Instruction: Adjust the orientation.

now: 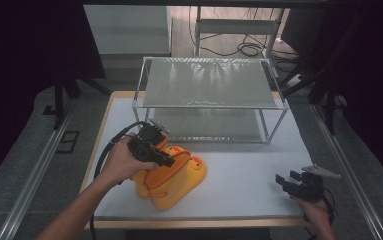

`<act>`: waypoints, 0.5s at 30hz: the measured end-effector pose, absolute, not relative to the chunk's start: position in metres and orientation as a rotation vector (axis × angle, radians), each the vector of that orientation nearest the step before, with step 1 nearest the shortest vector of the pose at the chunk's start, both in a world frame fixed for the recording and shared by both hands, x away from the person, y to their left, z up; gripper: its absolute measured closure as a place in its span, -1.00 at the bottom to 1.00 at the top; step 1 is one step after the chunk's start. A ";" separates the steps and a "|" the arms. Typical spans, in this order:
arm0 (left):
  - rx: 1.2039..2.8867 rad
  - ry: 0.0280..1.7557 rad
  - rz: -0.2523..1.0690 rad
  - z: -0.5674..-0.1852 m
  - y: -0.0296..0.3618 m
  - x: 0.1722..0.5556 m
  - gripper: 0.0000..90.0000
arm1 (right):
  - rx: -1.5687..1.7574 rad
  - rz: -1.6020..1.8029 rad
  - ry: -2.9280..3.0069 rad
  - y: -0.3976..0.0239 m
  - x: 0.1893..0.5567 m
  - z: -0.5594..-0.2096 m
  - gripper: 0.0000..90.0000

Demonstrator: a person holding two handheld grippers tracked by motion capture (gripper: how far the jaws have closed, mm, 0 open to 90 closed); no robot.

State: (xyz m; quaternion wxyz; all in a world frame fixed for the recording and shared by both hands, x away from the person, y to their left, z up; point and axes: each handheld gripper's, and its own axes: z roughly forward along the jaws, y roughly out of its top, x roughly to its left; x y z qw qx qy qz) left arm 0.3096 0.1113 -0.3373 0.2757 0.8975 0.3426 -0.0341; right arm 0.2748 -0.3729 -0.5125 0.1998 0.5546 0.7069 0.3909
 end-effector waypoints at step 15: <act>2.337 0.941 -0.084 -0.319 0.124 0.310 0.15 | 1.557 1.089 1.975 -0.375 0.275 -0.512 -0.28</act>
